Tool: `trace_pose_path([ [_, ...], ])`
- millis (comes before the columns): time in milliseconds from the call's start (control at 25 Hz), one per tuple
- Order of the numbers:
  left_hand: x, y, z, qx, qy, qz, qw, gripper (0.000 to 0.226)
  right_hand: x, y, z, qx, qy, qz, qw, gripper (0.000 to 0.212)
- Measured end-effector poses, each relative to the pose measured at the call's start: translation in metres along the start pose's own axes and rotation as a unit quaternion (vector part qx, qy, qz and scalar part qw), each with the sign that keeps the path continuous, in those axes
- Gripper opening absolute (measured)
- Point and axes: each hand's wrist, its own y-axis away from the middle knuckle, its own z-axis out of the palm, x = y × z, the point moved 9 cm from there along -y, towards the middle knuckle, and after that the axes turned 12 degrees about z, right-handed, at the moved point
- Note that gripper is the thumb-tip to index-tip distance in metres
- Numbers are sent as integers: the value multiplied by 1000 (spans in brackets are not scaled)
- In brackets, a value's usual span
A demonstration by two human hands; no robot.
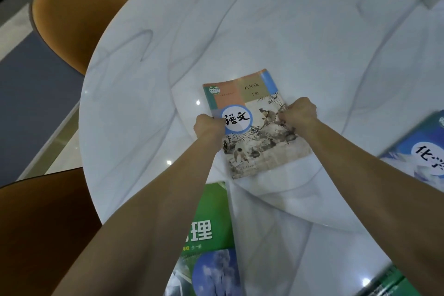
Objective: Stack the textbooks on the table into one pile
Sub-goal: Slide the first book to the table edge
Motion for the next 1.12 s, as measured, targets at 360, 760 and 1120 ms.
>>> trace_pose_path([
  [360, 42, 12, 18, -49, 53, 124, 990, 24, 36, 22, -28, -66, -186, 53, 979, 26],
  [760, 67, 18, 95, -152, 33, 174, 972, 30, 107, 16, -82, 31, -281, 86, 955, 18],
  [1120, 65, 25, 112, -124, -142, 239, 952, 30, 123, 17, -79, 77, -226, 87, 967, 11],
])
